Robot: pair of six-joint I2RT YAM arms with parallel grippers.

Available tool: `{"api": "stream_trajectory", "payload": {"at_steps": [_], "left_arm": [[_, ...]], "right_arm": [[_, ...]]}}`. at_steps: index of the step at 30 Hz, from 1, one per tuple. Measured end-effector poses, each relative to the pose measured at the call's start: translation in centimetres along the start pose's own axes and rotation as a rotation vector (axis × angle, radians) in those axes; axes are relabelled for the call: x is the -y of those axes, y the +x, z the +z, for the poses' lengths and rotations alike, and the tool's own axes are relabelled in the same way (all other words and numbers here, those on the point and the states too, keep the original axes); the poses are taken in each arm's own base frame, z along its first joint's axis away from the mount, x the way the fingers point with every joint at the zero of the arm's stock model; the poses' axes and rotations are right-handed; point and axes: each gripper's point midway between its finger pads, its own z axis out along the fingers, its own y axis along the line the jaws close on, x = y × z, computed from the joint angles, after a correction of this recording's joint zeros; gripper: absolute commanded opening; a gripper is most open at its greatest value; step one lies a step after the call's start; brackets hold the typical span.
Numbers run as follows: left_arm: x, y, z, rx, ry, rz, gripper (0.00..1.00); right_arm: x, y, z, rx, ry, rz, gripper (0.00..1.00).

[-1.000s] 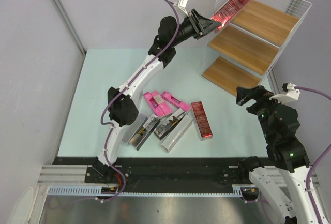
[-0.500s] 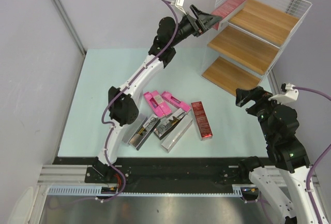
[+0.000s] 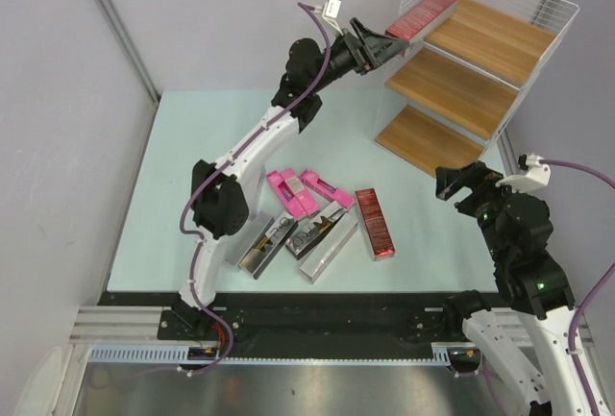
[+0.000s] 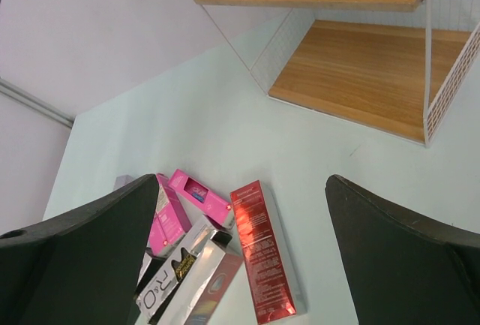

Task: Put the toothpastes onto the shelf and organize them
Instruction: Place the toothpaste on the shelf.

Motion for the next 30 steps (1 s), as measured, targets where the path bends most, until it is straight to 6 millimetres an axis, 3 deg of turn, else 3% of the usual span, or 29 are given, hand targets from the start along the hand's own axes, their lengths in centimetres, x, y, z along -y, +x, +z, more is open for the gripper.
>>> {"api": "stream_trajectory", "payload": {"at_steps": [2,8,9,18,30], "left_arm": [[0.6,0.0,-0.5,-0.002,0.005,0.008,0.99],[2.1,-0.2,-1.7,0.0,0.017,0.035,0.78],[2.2,-0.2,-1.7,0.0,0.017,0.04,0.71],[0.8,0.6,-2.1,-0.019,-0.013,0.049,0.49],[1.2,-1.4,0.3,0.026,0.042,0.062,0.4]], "right_arm": [[0.0,0.1,0.0,-0.005,0.001,-0.001,1.0],[0.1,0.5,0.1,-0.02,0.004,-0.005,1.0],[0.1,0.5,0.1,-0.022,0.003,-0.005,1.0],[0.2,0.7,0.2,-0.028,0.004,-0.007,1.0],[0.2,0.8,0.2,-0.031,0.002,-0.015,1.0]]}}
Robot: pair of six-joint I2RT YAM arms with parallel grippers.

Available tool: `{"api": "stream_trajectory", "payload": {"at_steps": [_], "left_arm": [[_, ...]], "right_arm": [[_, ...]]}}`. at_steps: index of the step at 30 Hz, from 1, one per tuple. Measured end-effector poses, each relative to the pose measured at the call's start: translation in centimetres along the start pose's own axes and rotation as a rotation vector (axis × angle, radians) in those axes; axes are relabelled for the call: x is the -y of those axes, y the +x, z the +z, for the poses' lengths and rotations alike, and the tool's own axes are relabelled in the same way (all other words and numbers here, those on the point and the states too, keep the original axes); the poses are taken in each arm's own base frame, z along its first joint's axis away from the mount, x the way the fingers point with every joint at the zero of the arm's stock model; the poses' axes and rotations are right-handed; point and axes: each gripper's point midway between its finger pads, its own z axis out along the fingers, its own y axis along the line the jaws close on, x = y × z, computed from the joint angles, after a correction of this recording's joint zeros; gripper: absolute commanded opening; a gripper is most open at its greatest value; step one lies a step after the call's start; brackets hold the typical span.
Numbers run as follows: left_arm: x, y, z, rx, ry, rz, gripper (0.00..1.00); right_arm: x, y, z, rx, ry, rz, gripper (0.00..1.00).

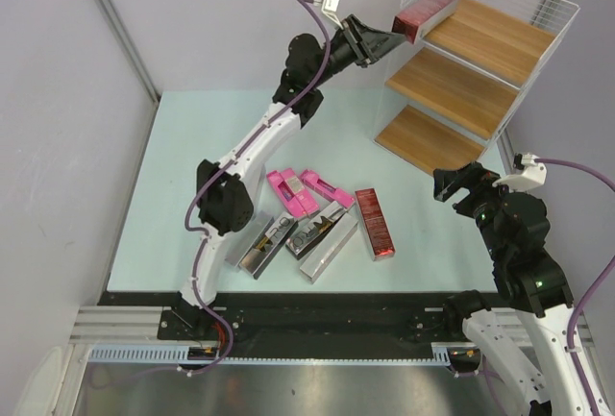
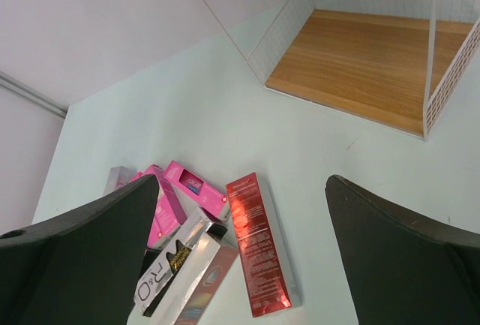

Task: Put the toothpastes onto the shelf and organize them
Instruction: Place the toothpaste on the shelf.

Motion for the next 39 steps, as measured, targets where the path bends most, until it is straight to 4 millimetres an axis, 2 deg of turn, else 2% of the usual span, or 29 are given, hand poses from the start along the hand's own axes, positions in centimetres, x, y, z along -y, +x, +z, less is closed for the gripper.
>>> {"api": "stream_trajectory", "payload": {"at_steps": [9,14,21,26,27,29,30,31,33,34,37,39], "left_arm": [[-4.5,2.3,0.8,0.004,-0.07,-0.061,0.41],[-4.6,2.4,1.6,0.036,-0.078,-0.066,0.46],[-3.1,2.3,2.7,0.087,-0.064,-0.068,0.5],[-2.8,2.4,2.9,0.092,-0.062,-0.069,0.55],[-2.8,2.5,2.9,0.091,-0.062,-0.069,0.57],[-3.0,2.6,2.8,0.093,-0.059,-0.062,0.72],[-3.7,3.1,2.5,0.086,-0.07,-0.065,0.78],[-4.0,3.4,2.3,0.08,-0.08,-0.064,0.89],[-5.5,4.5,1.5,0.061,-0.111,-0.067,0.96],[-6.3,5.3,0.9,0.049,-0.131,-0.074,1.0],[-8.0,7.1,-0.8,0.015,-0.166,-0.085,1.0],[-8.5,8.1,-1.8,-0.005,-0.175,-0.086,1.0]], "right_arm": [[0.1,0.0,0.0,0.001,0.001,-0.017,1.0],[0.1,0.0,0.0,0.0,0.001,-0.022,1.0],[0.1,0.0,0.0,0.0,0.001,-0.022,1.0],[0.1,0.0,0.0,-0.002,0.0,-0.022,1.0],[0.1,0.1,0.0,-0.003,-0.002,-0.023,1.0],[0.1,0.1,0.0,-0.004,-0.003,-0.023,1.0],[0.1,0.1,0.0,-0.005,-0.003,-0.023,1.0],[0.1,0.1,0.0,-0.005,-0.003,-0.023,1.0],[0.0,0.1,0.0,-0.007,-0.006,-0.023,1.0],[0.0,0.2,0.0,-0.009,-0.007,-0.023,1.0],[-0.1,0.3,0.0,-0.014,-0.012,-0.024,1.0],[-0.1,0.5,0.1,-0.023,-0.013,-0.025,1.0]]}}
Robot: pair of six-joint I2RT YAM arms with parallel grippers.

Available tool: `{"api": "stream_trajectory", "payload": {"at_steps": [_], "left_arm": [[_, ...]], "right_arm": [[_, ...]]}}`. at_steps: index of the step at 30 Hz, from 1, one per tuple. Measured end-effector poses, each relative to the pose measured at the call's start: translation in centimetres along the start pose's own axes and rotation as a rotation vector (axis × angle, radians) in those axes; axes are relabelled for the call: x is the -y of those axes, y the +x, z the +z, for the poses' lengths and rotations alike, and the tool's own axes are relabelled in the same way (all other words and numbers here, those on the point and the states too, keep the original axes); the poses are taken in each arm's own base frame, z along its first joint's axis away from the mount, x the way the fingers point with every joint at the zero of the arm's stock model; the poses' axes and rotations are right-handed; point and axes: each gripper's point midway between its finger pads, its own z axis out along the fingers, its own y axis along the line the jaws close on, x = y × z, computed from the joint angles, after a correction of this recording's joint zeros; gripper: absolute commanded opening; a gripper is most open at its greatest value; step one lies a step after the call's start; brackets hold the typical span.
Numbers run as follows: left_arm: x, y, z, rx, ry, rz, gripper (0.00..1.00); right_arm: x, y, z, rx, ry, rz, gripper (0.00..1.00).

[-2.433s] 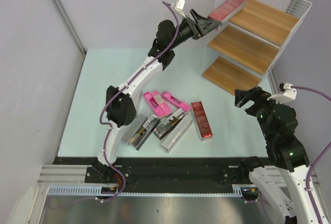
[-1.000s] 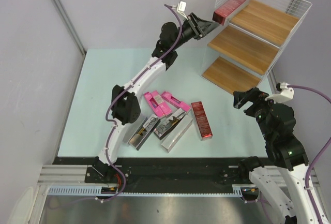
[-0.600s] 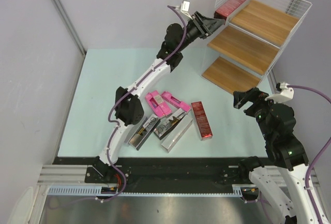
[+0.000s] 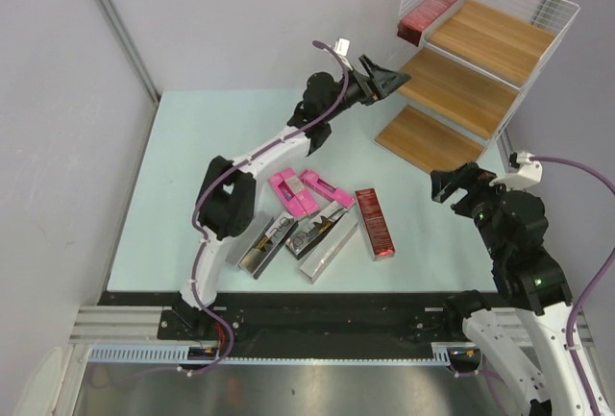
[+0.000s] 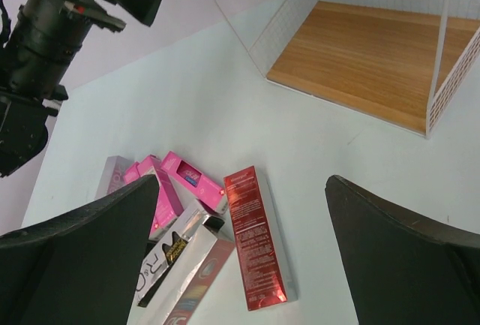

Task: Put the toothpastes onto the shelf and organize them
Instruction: Place the toothpaste on the shelf, then pick up the toothpaste from the center of the board.

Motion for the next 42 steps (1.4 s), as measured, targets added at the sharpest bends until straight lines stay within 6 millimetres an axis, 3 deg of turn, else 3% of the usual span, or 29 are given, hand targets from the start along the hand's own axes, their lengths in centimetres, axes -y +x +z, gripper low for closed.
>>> {"api": "stream_trajectory", "payload": {"at_steps": [3,7,12,18,19,20,22,28,32,36,42], "left_arm": [[0.0,1.1,-2.1,-0.02,-0.003,0.01,1.0],[1.6,1.3,-5.5,-0.03,-0.001,0.056,1.0],[5.1,0.3,-9.6,-0.019,0.0,0.172,1.0],[6.4,-1.3,-13.2,-0.011,-0.112,0.318,1.0],[6.1,-1.4,-13.8,-0.019,-0.151,0.338,1.0],[4.2,-0.8,-16.3,-0.056,-0.277,0.369,1.0],[3.2,-0.4,-17.2,-0.067,-0.323,0.374,1.0],[-4.3,5.4,-25.2,-0.23,-0.608,0.329,1.0],[-7.6,9.0,-30.0,-0.325,-0.73,0.292,1.0],[-8.9,10.9,-33.4,-0.371,-0.797,0.269,1.0],[-7.6,9.8,-33.9,-0.332,-0.795,0.288,1.0]], "right_arm": [[0.0,0.4,0.4,-0.02,0.003,-0.004,1.0],[0.2,1.4,1.2,-0.058,0.013,-0.014,1.0],[0.6,3.4,2.2,-0.119,0.019,-0.024,1.0],[0.6,6.1,3.7,-0.205,0.013,-0.037,1.0],[0.6,6.8,4.0,-0.23,0.013,-0.042,0.99],[0.4,8.8,5.0,-0.299,0.007,-0.06,1.0],[0.3,10.0,5.4,-0.339,0.006,-0.075,1.0],[-0.8,14.5,6.3,-0.471,-0.008,-0.163,1.0],[-0.9,16.2,6.5,-0.51,-0.003,-0.207,1.0],[-0.9,17.5,7.0,-0.537,0.01,-0.237,0.98],[-0.7,19.5,7.8,-0.588,0.028,-0.271,0.96]]}}
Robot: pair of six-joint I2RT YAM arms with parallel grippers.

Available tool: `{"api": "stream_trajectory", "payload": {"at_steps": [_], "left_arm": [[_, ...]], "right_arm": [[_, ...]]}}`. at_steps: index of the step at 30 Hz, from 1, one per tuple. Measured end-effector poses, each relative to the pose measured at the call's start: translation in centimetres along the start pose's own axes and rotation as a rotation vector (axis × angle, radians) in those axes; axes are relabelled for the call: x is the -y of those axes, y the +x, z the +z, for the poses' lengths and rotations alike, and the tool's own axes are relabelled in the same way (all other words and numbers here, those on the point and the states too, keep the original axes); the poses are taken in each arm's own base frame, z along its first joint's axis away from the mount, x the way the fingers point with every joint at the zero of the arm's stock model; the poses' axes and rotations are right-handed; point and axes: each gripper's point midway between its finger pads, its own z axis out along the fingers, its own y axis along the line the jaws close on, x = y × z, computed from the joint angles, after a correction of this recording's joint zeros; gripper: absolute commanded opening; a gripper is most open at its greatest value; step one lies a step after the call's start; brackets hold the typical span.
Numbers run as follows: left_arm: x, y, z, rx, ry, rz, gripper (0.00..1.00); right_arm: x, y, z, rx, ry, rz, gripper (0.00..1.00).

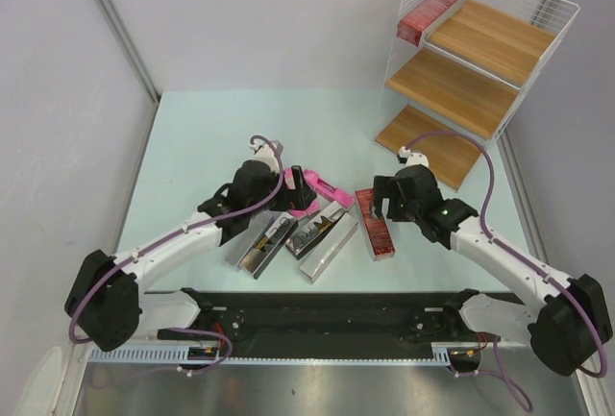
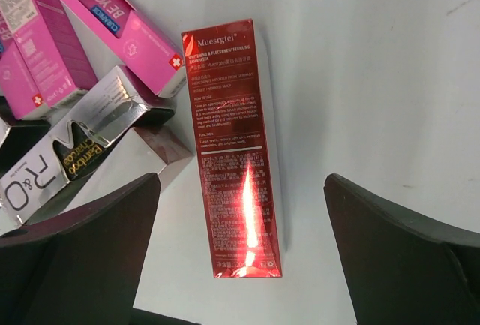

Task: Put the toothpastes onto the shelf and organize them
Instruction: Pick up the toothpaste from the center of the board.

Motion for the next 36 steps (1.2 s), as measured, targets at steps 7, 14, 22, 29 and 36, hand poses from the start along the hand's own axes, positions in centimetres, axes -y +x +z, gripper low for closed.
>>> {"api": "stream_trajectory", "payload": {"at_steps": [7,14,22,29,36], "left_arm": [[0.0,-0.5,-0.4,0.019,-0.005,0.001,1.0],[0.0,-0.1,-0.2,0.005,-0.003,0.0,1.0],[-0.1,0.3,0.1,-0.012,-0.002,0.0,1.0],[-0.2,0.6,0.3,-0.024,-0.003,0.0,1.0],[-0.4,1.0,0.5,-0.039,-0.012,0.001,1.0]], "right_arm": [[-0.2,1.5,2.2,-0.059,0.02,-0.027,0.93],[-0.4,3.4,4.8,-0.122,0.039,-0.049,0.86],[-0.6,5.6,7.6,-0.194,0.033,-0.059,0.77],[-0.7,6.4,8.6,-0.214,0.034,-0.061,0.65],[-0.5,6.2,8.6,-0.204,0.046,-0.062,0.53]]}}
